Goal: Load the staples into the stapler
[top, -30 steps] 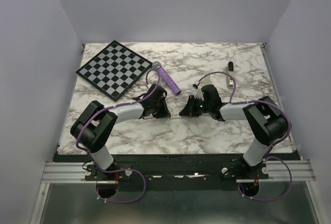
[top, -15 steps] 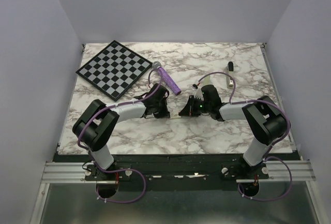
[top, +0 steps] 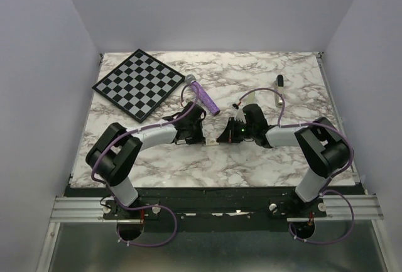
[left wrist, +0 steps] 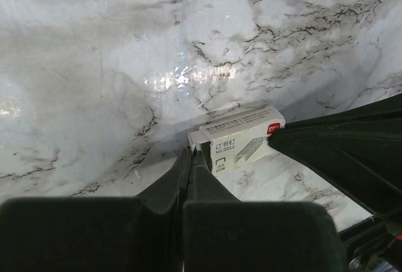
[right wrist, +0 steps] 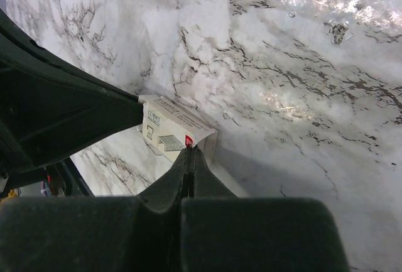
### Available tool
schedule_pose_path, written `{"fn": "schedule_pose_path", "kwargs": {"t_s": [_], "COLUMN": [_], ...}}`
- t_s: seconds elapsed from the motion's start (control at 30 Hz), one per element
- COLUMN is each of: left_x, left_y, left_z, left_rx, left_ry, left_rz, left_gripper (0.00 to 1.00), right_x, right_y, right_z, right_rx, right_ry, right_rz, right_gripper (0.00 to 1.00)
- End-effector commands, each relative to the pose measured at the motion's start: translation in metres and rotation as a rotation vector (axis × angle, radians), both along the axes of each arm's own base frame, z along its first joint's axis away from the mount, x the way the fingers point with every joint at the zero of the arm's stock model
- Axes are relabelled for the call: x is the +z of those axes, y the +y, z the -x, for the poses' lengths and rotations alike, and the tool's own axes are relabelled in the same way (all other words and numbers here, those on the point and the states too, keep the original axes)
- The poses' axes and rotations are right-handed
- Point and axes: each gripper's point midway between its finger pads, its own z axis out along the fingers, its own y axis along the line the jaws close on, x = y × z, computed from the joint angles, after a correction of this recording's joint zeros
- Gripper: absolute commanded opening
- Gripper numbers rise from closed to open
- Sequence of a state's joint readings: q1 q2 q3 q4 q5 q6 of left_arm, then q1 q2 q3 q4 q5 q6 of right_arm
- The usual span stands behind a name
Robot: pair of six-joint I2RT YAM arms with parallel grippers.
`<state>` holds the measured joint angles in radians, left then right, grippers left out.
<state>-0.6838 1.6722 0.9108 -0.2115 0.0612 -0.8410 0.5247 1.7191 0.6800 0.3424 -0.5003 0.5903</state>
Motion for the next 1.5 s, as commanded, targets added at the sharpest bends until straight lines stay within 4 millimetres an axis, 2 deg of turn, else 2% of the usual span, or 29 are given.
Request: {"fn": "schedule_pose_path", "kwargs": {"t_s": [0.0,0.4,0.5,0.63,0.8,1.0,1.27,1.47], "left_x": [0.000,-0.001,0.001,0.002,0.005,0.007,0.007,0.007], "left_y": [0.017,0.028,0.026,0.023,0.020,0.017,0.014,0.013], "left_z": [0.006,0.018,0.019,0.019,0.016,0.015,0.015,0.014], "left_rx": [0.002,-0.012,-0.023,-0.027,-0.025,-0.026,-0.023,-0.021], "left_ry": [-0.011,0.002,-0.002,-0.003,-0.006,-0.006,-0.003,0.000], "left_rz": [-0.043,-0.003,0.014,0.029,0.036,0.045,0.060,0.068], "left_gripper": [0.00,0.00,0.00,0.00,0.00,0.00,0.00,0.00], "right_x": [-0.004,-0.005,0.000,0.013,0.027,0.029,0.011,0.014], "right_y": [-0.009,-0.018,-0.012,-0.004,0.006,0.017,0.020,0.025], "right_z": [0.002,0.001,0.006,0.009,0.014,0.015,0.019,0.021], "right_rx": [-0.016,-0.035,-0.004,0.010,0.041,0.063,0.065,0.085], "right_ry": [-0.014,-0.020,-0.020,-0.035,-0.038,0.004,0.074,0.092], "right_rz": [0.059,0.118,0.074,-0.003,-0.085,-0.152,-0.158,-0.199], "right_gripper": [0.01,0.01,0.10,0.37,0.47,0.48,0.47,0.38]}}
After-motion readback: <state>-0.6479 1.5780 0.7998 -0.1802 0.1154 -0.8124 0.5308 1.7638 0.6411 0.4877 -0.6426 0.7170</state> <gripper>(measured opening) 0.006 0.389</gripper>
